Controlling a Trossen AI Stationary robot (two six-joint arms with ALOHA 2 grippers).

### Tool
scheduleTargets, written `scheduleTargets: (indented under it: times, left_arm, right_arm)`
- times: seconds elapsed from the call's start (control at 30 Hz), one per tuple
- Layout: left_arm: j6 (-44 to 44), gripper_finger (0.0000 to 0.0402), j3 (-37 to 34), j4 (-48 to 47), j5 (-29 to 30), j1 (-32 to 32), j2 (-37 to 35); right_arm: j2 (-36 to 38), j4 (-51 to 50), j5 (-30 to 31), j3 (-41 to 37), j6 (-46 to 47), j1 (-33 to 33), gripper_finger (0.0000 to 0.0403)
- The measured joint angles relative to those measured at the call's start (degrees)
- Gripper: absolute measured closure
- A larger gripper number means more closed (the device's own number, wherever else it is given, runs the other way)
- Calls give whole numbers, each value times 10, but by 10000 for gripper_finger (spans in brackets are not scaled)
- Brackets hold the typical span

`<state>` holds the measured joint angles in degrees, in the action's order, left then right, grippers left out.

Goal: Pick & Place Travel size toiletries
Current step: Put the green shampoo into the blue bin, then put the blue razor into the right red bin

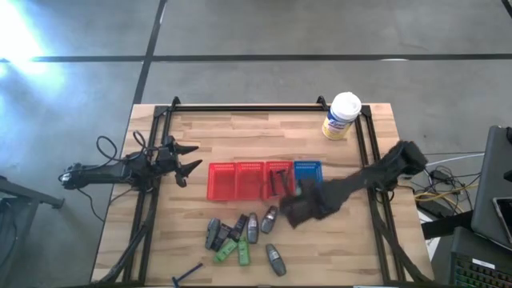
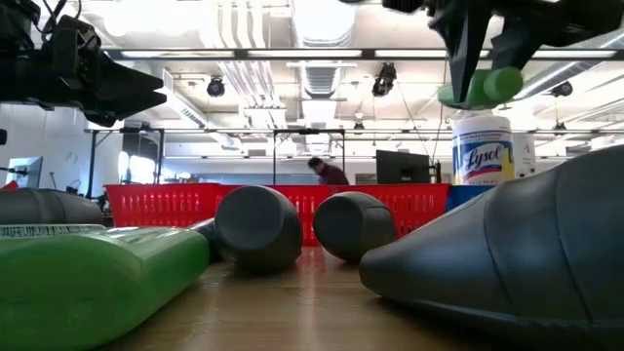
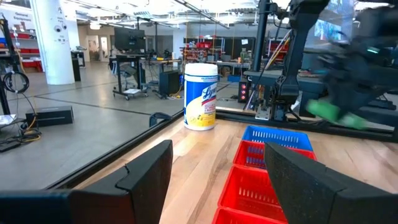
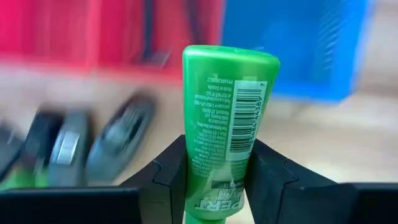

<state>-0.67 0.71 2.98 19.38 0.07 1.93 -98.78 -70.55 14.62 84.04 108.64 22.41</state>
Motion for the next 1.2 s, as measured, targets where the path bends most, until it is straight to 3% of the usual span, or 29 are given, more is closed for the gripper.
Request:
scheduleTargets:
  times: [0.2,0.4,0.7,1.0,1.07,1.2]
  left_arm:
    - [0,142,0,0,0,0,1]
    - [0,142,0,0,0,0,1]
    - [0,142,0,0,0,0,1]
    - [-2,142,0,1,0,0,1]
    - [-54,142,-1,6,-7,0,1]
    - [-335,142,3,32,-34,0,2]
  right_arm:
    - [77,-12,-15,-77,-114,-106,280]
    - [114,143,-106,-210,-233,-197,282]
    - [116,170,-99,-260,-246,-207,226]
    - [116,170,-101,-256,-260,-207,157]
    - [116,170,-100,-247,-267,-207,141]
    - [116,168,-77,-217,-281,-205,112]
